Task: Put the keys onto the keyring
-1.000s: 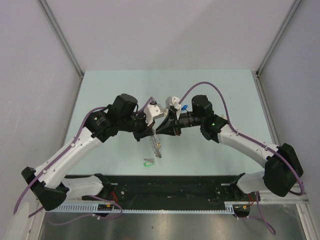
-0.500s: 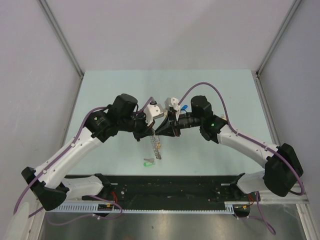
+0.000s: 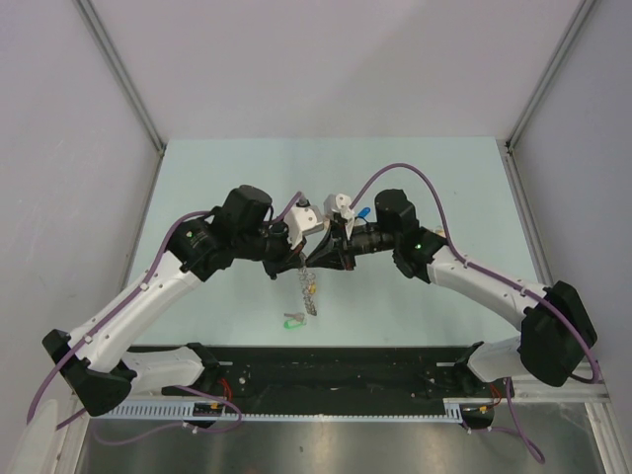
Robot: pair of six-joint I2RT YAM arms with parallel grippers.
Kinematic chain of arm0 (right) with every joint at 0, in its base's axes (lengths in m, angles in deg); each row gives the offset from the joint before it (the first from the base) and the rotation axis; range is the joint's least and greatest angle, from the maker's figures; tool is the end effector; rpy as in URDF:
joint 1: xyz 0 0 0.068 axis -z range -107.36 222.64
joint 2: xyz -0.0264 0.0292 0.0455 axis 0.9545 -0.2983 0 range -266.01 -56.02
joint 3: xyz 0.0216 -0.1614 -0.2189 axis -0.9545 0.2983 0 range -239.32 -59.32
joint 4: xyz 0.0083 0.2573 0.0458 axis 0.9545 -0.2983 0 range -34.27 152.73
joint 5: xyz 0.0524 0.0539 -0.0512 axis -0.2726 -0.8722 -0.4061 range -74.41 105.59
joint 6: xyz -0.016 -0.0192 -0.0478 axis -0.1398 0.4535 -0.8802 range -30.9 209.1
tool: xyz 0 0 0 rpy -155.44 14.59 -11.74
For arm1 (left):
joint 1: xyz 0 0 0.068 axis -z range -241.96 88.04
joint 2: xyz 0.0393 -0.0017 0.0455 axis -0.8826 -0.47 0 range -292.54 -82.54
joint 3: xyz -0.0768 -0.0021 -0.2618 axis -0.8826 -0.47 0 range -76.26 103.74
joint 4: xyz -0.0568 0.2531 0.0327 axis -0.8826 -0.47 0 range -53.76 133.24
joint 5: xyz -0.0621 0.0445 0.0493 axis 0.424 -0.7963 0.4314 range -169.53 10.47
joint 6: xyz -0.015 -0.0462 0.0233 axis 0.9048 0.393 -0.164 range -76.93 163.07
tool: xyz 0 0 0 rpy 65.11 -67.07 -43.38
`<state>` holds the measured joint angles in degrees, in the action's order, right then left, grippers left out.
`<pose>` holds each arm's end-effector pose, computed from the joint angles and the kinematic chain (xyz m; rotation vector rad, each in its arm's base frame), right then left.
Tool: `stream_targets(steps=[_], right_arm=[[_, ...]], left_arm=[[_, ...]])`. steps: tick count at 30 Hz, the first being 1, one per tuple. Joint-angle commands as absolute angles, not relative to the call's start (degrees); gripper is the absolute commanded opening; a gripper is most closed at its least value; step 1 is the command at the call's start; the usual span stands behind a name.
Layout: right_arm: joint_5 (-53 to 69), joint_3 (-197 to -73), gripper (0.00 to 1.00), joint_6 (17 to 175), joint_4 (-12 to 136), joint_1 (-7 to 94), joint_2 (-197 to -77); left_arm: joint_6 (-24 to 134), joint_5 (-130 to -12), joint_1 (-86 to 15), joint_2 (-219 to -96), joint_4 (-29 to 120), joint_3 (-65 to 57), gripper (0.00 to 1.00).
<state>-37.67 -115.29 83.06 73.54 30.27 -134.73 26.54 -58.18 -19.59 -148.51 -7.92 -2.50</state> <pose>0.2104 0.2306 0.3133 -1.3550 1.2938 1.2654 0.1575 -0.1611 0.3737 1.3206 1.9506 -0.6576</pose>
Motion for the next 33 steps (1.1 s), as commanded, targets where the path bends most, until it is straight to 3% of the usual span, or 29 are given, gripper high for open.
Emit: stream_targets(steps=[1,8,13,16,17,20,27,33], right_arm=[[-38.2,-117.51,0.11,82.95,75.65,29.75,-135.47],[-38.73,-117.42,0.0,82.86,75.48,29.58,-135.73],[-38.82,-117.42,0.0,83.56,75.83,29.75,-135.03],[-38.64,-117.42,0.0,84.44,76.79,30.45,-134.15],[-38.47,-117.33,0.0,84.88,77.06,30.54,-133.54],[-38.47,-116.72,0.0,86.63,79.16,31.24,-132.05],[-37.32,-111.45,0.0,95.85,92.16,34.14,-128.36],[-36.71,-107.32,0.0,102.28,104.29,35.2,-126.51]], left_arm=[[26.11,-55.1,-19.16,-146.87,-6.24,-0.32,0.0],[26.02,-54.04,-19.16,-146.87,-5.89,0.2,0.0],[27.16,-54.39,-19.16,-145.47,-3.01,-0.93,0.0],[29.35,-57.98,-19.16,-141.79,3.04,-3.65,0.14],[30.06,-60.78,-19.25,-138.56,5.42,-6.36,0.28],[32.96,-64.4,-19.68,-132.48,17.02,-13.64,0.41],[42.7,-66.53,-23.9,-116.75,42.93,-31.68,0.42],[53.42,-60.12,-27.42,-115.58,57.45,-41.45,0.42]])
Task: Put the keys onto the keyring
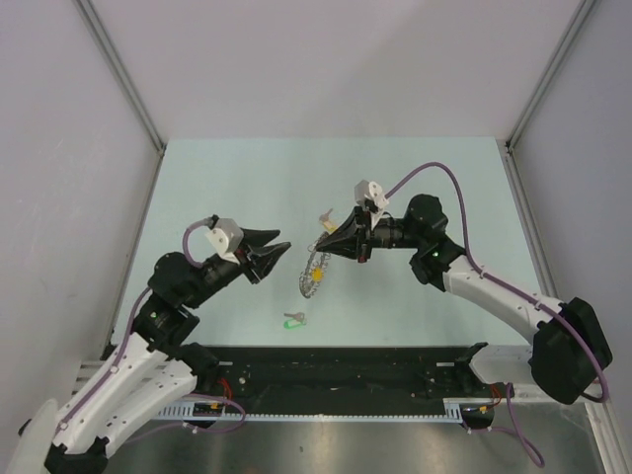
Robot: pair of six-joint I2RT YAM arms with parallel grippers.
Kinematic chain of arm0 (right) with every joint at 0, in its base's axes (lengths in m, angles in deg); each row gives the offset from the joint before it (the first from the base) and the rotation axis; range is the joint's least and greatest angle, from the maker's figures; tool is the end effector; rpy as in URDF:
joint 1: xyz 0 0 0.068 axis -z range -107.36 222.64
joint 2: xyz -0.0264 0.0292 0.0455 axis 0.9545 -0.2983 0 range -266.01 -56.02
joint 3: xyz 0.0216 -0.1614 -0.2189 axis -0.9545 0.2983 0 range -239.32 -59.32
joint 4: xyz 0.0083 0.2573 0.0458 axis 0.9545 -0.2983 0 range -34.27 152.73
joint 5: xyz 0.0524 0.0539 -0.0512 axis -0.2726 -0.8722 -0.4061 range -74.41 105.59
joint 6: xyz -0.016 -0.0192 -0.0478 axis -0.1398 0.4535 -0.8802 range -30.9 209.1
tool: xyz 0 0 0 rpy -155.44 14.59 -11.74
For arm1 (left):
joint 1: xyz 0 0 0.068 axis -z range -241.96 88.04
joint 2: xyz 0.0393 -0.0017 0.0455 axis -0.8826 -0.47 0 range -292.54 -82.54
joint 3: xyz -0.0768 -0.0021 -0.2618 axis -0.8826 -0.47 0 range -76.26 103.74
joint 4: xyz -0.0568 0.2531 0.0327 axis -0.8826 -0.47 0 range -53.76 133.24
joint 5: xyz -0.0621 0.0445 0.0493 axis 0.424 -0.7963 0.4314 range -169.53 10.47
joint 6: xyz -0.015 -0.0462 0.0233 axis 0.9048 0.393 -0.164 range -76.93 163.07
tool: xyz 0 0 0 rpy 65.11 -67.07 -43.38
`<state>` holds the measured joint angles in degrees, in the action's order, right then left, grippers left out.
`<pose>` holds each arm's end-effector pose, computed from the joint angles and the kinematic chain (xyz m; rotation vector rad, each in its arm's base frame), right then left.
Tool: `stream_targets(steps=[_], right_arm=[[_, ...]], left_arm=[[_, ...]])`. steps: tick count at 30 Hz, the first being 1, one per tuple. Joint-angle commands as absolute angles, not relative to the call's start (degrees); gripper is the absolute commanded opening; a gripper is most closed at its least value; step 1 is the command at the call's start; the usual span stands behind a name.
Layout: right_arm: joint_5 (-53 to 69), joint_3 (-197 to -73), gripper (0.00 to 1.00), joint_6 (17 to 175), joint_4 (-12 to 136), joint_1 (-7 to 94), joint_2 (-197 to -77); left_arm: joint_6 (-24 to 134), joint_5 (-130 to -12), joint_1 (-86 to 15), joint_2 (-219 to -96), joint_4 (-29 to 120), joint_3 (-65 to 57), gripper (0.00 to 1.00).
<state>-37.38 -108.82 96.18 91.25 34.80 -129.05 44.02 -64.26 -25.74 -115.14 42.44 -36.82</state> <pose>0.2090 0.1984 0.3315 -1.1572 1.2023 1.2861 0.1085 -0.0910 0.3558 0.6649 1.3566 -0.7191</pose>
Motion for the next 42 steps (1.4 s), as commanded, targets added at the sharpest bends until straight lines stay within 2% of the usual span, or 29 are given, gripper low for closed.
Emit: stream_targets(steps=[1,4,15,25,29,36,39,40,42], right_arm=[[-36.53,-106.7,0.0,104.29,107.7,35.29,-126.16],[-35.74,-104.33,0.0,109.31,116.67,35.81,-126.33],[-36.27,-102.83,0.0,114.94,124.25,36.25,-127.64],[-37.41,-102.74,0.0,117.32,127.68,35.82,-130.01],[-37.24,-102.83,0.0,117.4,128.21,35.11,-130.63],[-37.32,-102.83,0.0,117.67,128.91,34.5,-131.51],[-37.24,-102.92,0.0,117.58,129.18,34.58,-131.51],[-37.32,-102.83,0.0,117.67,129.18,34.59,-131.43],[-37.32,-102.74,0.0,117.67,129.18,34.59,-131.34]], left_arm=[[54.31,-58.36,-27.68,-116.45,58.87,-42.15,0.42],[57.13,-53.08,-27.77,-119.36,64.76,-43.83,0.41],[57.57,-43.5,-27.77,-123.4,67.85,-43.56,0.35],[58.45,-42.18,-27.77,-124.63,70.92,-43.57,0.36],[59.15,-41.56,-27.86,-126.56,72.59,-42.86,0.34],[59.33,-41.56,-27.86,-126.83,72.51,-42.77,0.2],[59.16,-42.08,-27.86,-126.57,71.28,-42.86,0.08],[58.98,-42.43,-27.77,-126.31,70.93,-42.86,0.01],[58.19,-42.96,-27.77,-126.04,69.09,-42.69,0.01]])
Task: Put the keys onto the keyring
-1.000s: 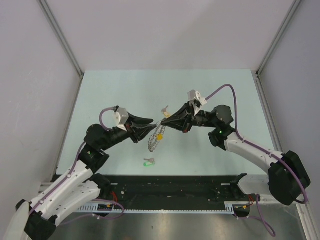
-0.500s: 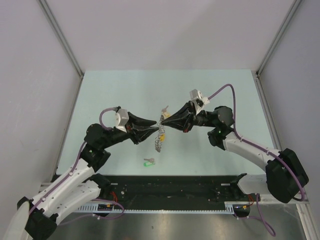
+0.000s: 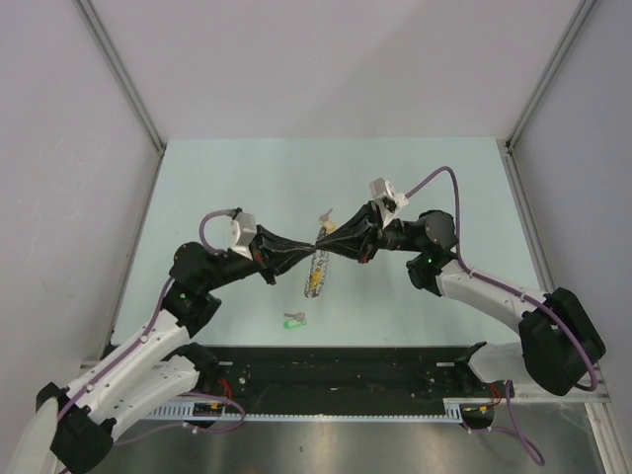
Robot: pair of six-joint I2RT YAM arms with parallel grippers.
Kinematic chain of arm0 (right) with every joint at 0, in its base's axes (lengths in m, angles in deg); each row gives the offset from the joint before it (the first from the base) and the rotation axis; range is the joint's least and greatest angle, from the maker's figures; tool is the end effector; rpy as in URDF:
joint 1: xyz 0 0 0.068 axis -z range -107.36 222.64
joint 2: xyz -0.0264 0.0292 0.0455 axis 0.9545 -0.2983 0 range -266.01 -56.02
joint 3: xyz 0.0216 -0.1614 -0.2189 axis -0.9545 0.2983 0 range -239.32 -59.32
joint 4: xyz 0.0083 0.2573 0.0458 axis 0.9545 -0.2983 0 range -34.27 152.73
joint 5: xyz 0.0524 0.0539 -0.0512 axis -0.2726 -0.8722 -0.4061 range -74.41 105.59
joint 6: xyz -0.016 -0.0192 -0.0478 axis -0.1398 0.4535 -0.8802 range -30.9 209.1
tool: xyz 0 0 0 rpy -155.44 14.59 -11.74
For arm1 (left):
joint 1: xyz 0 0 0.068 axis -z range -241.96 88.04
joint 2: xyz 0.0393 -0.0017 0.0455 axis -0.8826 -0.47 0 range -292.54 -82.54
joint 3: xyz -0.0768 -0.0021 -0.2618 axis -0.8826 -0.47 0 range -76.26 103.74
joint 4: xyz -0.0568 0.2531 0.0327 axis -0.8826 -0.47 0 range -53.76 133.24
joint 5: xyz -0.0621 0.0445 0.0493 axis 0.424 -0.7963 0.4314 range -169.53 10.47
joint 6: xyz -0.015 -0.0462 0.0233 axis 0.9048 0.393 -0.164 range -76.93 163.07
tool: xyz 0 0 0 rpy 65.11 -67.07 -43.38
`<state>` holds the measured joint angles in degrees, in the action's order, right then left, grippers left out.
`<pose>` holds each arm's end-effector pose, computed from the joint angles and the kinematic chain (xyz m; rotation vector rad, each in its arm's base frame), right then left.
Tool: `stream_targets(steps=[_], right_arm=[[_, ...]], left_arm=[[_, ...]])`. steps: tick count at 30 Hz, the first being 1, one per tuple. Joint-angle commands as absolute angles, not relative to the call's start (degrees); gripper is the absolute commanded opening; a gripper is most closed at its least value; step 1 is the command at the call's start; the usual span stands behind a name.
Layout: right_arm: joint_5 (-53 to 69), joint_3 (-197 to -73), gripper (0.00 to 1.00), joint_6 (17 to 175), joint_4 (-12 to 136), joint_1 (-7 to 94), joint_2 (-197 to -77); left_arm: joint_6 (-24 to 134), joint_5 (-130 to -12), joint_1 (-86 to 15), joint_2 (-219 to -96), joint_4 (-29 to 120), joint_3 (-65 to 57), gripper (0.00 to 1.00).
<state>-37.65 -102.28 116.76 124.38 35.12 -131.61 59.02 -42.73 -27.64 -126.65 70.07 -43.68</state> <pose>0.2019 0.1910 0.3339 -1.0128 1.0014 1.4500 0.1377 -0.1197 0.3341 0.7869 1.2238 -1.1440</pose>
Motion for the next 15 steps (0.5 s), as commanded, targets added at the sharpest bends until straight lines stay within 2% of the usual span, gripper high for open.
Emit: stream_targets(steps=[1,3,6,12,15], right_arm=[[-37.15,-102.65,0.0,117.67,129.18,34.67,-131.16],[-36.89,-102.3,0.0,117.58,129.27,34.67,-130.9],[-36.62,-102.21,0.0,117.41,129.18,34.76,-130.63],[-36.18,-102.3,0.0,117.41,129.44,34.67,-130.37],[-36.36,-102.21,0.0,117.49,129.35,34.59,-130.37]], left_arm=[[57.84,-43.66,-27.77,-125.78,68.21,-42.43,0.0],[56.96,-44.72,-27.77,-125.25,66.18,-42.34,0.03],[56.69,-45.69,-27.86,-124.64,65.04,-42.69,0.14],[56.78,-46.3,-27.77,-124.9,64.24,-43.12,0.19],[56.78,-46.74,-27.77,-124.99,64.24,-43.3,0.18]])
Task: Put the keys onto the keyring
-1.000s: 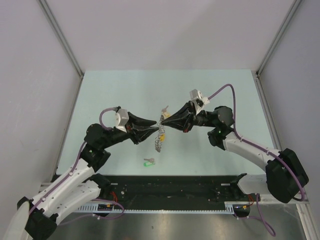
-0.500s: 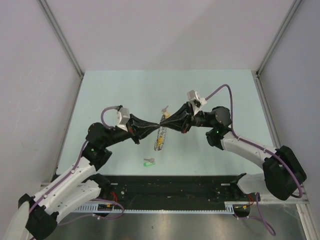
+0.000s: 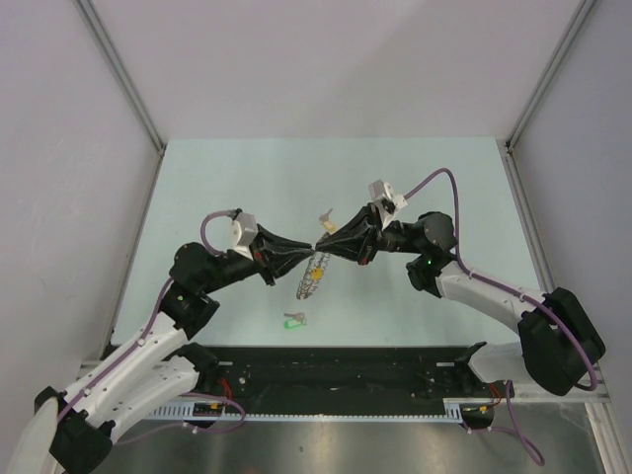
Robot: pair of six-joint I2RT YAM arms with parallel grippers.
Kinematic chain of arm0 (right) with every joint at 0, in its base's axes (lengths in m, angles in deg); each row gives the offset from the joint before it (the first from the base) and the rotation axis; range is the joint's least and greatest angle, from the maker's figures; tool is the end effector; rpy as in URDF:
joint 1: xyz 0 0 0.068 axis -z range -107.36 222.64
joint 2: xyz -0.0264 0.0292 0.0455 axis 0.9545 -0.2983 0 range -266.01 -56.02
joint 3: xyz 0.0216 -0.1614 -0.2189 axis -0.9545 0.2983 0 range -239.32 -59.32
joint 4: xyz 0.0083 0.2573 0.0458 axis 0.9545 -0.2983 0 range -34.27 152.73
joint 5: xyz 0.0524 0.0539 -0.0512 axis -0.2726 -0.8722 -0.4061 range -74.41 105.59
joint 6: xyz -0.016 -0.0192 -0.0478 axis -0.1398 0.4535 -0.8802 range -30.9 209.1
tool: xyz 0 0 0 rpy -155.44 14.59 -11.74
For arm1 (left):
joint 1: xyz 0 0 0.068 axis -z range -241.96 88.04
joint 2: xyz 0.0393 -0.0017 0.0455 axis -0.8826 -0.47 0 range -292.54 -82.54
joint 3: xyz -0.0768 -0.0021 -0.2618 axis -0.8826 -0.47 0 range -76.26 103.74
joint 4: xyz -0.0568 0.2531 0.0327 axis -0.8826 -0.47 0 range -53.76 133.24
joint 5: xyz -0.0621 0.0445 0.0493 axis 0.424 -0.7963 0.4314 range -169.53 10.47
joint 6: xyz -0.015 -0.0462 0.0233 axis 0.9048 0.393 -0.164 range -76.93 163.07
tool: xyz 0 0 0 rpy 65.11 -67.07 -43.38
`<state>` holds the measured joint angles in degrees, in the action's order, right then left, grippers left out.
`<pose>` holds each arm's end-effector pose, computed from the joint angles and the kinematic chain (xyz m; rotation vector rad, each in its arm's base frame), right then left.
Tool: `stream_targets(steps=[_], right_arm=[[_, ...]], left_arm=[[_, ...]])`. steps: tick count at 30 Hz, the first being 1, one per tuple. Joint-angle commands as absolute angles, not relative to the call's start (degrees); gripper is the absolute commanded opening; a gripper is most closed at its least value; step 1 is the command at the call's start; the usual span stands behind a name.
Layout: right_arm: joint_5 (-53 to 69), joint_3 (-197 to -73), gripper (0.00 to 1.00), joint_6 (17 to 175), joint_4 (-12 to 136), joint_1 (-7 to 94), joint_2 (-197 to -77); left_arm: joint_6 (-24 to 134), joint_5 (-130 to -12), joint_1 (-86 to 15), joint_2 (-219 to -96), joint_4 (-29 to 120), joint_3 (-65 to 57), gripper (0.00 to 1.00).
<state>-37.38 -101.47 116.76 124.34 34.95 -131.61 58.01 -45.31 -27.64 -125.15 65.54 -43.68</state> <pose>0.2010 0.1913 0.3293 -1.0090 1.0172 1.4547 0.1361 -0.1170 0.3306 0.7577 1.2814 -1.1083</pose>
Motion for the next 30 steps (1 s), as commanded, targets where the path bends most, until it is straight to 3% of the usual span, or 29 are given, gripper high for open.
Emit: stream_targets(steps=[1,5,7,14,20,23,30], right_arm=[[-36.36,-102.21,0.0,117.41,129.35,34.59,-130.37],[-36.53,-102.21,0.0,117.4,129.36,34.41,-130.55],[-36.53,-102.21,0.0,117.4,129.36,34.5,-130.37],[-36.45,-102.21,0.0,111.79,118.93,35.02,-129.32],[-32.94,-103.61,0.28,100.19,100.38,34.94,-124.49],[-30.48,-105.9,0.31,93.95,91.4,35.02,-122.73],[-32.31,-110.65,0.31,89.28,85.41,34.85,-124.13]], left_arm=[[56.78,-46.83,-27.86,-124.99,64.24,-43.21,0.16],[56.61,-46.83,-27.77,-125.25,64.07,-42.95,0.1],[56.61,-47.1,-27.86,-125.25,64.07,-43.04,0.0],[47.67,-49.38,-27.86,-124.9,50.21,-36.28,0.0],[35.44,-49.82,-27.86,-128.84,29.9,-24.59,0.0],[31.83,-49.03,-27.86,-131.3,22.86,-20.46,0.0],[26.64,-45.87,-27.69,-135.27,12.57,-14.3,0.0]])
